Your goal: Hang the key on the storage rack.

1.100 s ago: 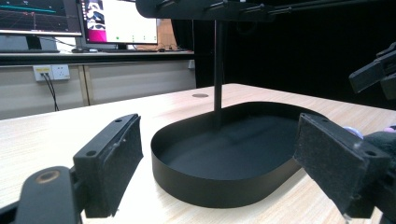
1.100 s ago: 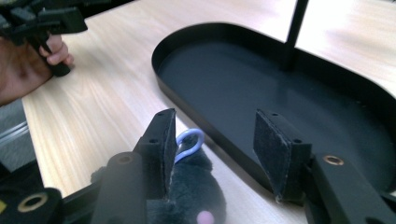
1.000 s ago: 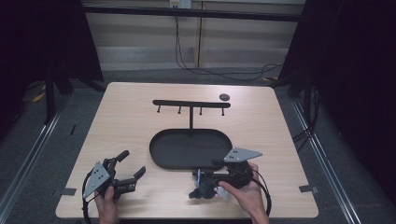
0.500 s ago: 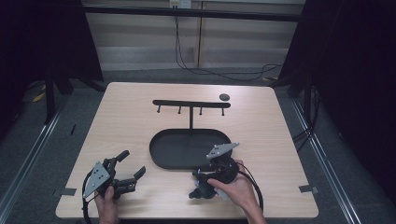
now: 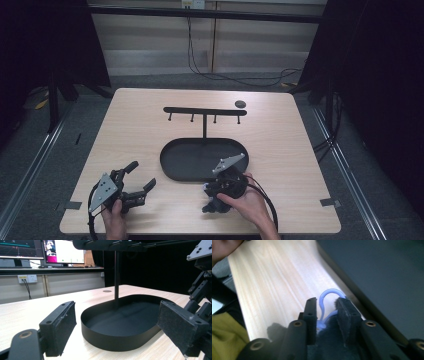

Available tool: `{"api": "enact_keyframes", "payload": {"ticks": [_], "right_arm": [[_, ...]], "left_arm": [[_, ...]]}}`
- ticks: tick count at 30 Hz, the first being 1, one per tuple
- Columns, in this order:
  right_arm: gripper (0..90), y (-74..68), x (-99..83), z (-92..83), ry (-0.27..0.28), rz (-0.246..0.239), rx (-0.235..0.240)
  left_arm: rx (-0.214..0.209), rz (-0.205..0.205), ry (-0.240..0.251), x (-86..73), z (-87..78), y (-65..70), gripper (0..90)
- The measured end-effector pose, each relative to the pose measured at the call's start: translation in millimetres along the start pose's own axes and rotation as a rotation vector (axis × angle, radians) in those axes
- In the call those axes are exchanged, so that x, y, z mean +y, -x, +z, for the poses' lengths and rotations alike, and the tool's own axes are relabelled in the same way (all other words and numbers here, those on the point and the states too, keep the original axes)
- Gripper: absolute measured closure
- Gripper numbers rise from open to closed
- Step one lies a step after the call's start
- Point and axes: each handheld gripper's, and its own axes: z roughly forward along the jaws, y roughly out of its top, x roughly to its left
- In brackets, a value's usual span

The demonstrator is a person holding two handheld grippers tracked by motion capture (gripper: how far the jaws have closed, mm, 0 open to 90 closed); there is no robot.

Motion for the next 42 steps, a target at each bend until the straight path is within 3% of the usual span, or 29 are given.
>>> {"api": "enact_keyframes", "payload": {"ticks": [10,16,19,20,22,30,33,34,42], "right_arm": [[70.6,-3.7,3.9,-1.3,-0.018,-0.006,0.002],[67.6,-2.3,5.0,1.5,-0.047,-0.004,-0.021],[67.5,-2.0,5.8,5.3,-0.062,-0.004,-0.012],[71.5,-3.9,6.4,6.6,-0.054,-0.021,-0.006],[72.5,-6.7,7.4,7.4,-0.054,-0.029,0.024],[71.5,-13.7,8.4,10.6,-0.089,-0.057,0.067],[71.5,-17.6,9.5,9.6,-0.137,-0.077,0.076],[71.4,-18.1,9.6,12.1,-0.183,-0.089,0.076],[67.5,-17.1,14.2,23.0,-0.27,-0.098,0.042]], "left_arm": [[0.002,0.0,0.001,0.0,0.1,0.1,15.1],[0.0,0.0,0.0,0.0,0.0,0.0,15.1],[0.0,0.0,0.0,0.0,0.0,0.0,15.1],[0.0,0.0,0.0,0.0,0.0,0.0,15.1],[0.0,0.0,0.0,0.0,0.0,0.0,15.1],[0.002,0.0,0.001,0.0,0.1,0.1,15.1],[0.0,0.0,0.0,0.0,0.0,0.0,15.1],[0.002,-0.001,0.001,0.0,0.1,0.1,15.1],[0.002,-0.001,0.001,0.0,0.1,0.1,15.1]]}}
